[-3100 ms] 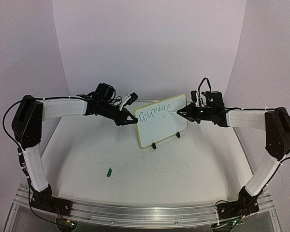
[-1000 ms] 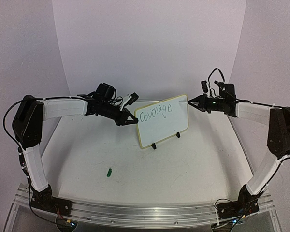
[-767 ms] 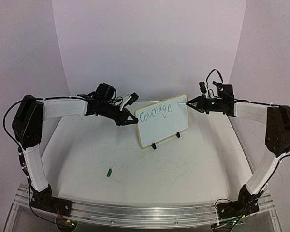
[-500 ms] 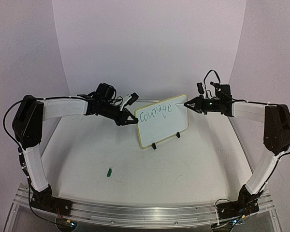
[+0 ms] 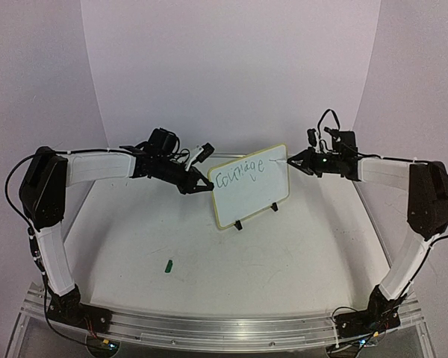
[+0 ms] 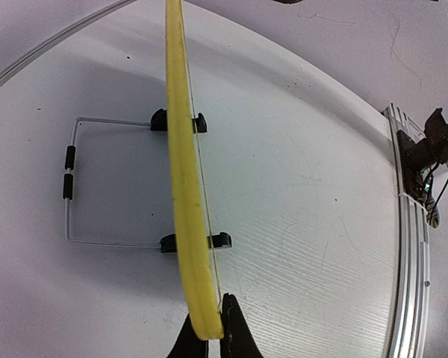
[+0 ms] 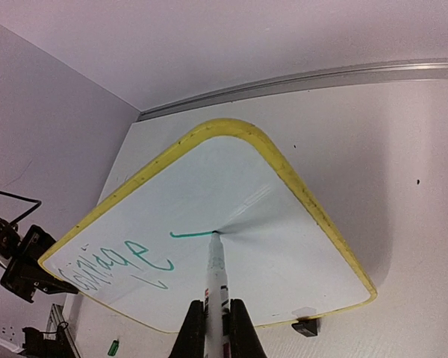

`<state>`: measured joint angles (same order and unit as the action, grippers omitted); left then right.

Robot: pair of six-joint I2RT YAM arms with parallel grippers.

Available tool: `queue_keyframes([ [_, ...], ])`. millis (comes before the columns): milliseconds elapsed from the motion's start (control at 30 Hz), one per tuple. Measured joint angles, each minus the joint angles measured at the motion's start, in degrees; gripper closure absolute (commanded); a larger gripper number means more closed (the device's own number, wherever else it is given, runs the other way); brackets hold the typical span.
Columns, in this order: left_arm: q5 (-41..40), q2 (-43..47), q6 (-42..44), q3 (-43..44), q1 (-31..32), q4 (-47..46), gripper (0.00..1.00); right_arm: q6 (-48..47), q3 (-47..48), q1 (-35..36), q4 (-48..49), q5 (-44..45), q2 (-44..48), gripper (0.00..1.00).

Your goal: Write a sentence on the whiteboard

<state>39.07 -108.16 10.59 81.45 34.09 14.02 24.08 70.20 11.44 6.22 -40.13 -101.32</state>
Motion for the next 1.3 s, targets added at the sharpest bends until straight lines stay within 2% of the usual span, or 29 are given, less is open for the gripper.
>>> queue_keyframes([
  [700, -0.02, -0.02, 0.02, 0.00, 0.00, 0.07, 1.00, 1.50, -1.26, 0.00, 0.97, -3.31, 3.19, 1.00],
  [1300, -0.03, -0.02, -0.01, 0.22, 0.03, 0.26, 1.00, 2.14, 1.91, 0.00, 1.99, -4.51, -0.69, 1.00],
])
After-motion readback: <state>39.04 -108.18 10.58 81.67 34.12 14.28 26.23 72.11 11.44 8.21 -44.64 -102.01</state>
